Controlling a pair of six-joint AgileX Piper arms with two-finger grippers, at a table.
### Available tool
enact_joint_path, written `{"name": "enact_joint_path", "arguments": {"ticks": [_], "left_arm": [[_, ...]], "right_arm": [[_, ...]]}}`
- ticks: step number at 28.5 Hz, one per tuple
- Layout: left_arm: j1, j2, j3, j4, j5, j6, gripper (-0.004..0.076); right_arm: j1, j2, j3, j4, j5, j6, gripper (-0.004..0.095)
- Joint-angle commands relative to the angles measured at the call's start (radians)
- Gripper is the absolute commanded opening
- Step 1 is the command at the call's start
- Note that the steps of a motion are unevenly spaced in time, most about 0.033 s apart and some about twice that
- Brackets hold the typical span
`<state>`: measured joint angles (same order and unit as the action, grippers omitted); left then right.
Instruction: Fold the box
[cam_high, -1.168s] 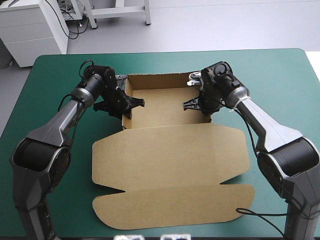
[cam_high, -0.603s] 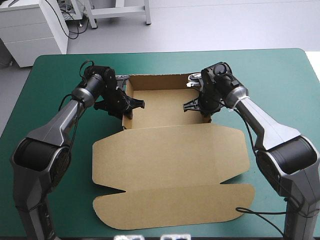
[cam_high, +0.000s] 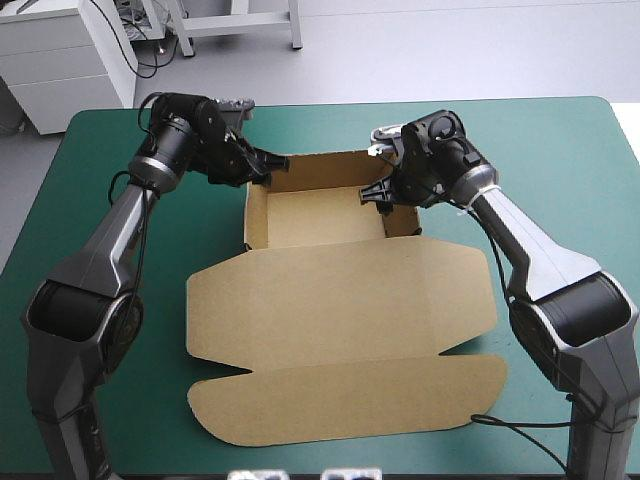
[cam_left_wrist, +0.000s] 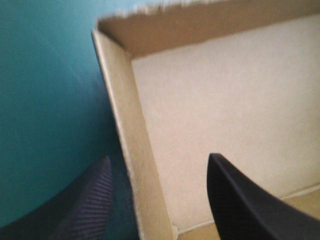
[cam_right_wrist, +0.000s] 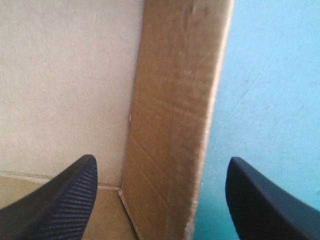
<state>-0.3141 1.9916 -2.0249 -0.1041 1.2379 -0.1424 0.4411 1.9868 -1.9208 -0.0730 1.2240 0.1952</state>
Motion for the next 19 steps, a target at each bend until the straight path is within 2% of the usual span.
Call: {"name": "enact_joint_path", "arguments": {"ticks": [1,4,6,8,11,19], "left_arm": [[-0.004,-0.067,-0.125,-0.004,0.049,0.003,0.0408],[-0.002,-0.103,-0.154,0.000,0.049,0.003,0.0395],[0.007,-0.120,-0.154,-0.003,0.051,0.003,0.0358],[0.008,-0.143,-0.154,-0.003,0.051,0.009,0.0256],[0.008,-0.191,-0.154,-0.001,0.051,0.070,-0.0006],[0.008,-0.375,-0.137,0.098,0.051,0.102,-0.0008]], "right_arm": [[0.000,-0.059,-0.141,-0.047,0.025,-0.009,0.0673],[0.000,-0.099,-0.224,-0.040,0.025,-0.009,0.0673],[0.000,-0.128,-0.230,-0.052,0.025,-0.009,0.0673],[0.000,-0.153,-0.228,-0.057,0.025,-0.009,0.0673],[0.000,-0.187,-0.228,-0.049,0.025,-0.009,0.0673],[0.000,-0.223,-0.228,-0.028,0.025,-0.018,0.0673]]}}
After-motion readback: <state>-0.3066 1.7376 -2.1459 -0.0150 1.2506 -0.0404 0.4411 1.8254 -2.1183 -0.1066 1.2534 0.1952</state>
